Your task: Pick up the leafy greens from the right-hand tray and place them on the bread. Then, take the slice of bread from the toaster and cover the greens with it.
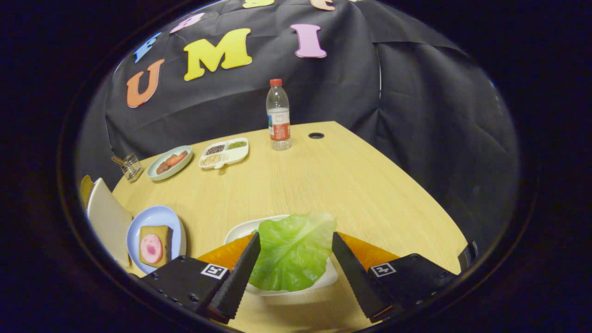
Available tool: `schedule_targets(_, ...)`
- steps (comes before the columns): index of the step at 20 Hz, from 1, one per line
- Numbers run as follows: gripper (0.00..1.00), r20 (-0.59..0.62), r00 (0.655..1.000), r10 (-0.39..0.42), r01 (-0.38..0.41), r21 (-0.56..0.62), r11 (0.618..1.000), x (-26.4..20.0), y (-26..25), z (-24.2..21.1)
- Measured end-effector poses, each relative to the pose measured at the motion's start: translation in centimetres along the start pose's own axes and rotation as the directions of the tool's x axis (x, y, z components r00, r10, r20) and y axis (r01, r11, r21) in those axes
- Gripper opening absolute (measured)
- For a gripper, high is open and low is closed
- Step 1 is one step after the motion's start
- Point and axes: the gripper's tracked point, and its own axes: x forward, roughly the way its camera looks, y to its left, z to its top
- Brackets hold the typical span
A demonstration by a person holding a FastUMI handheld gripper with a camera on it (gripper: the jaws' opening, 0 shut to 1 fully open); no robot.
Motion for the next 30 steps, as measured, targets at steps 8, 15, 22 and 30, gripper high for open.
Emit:
schedule_targets(8,0.87,-0.098,0.995,0.000,-0.002,-0.022,1.000,2.3,1.1,-2.4)
schedule_targets(15,0.67,-0.102,0.995,0.008,-0.012,-0.038,0.999,2.0,2.0,-2.7)
schedule_targets(22,0.06,-0.091,0.996,0.014,-0.015,-0.005,1.000,1.3,3.0,-2.7)
schedule_targets(30,0.05,0.042,0.998,0.048,-0.048,-0.012,0.999,-5.4,5.8,0.5)
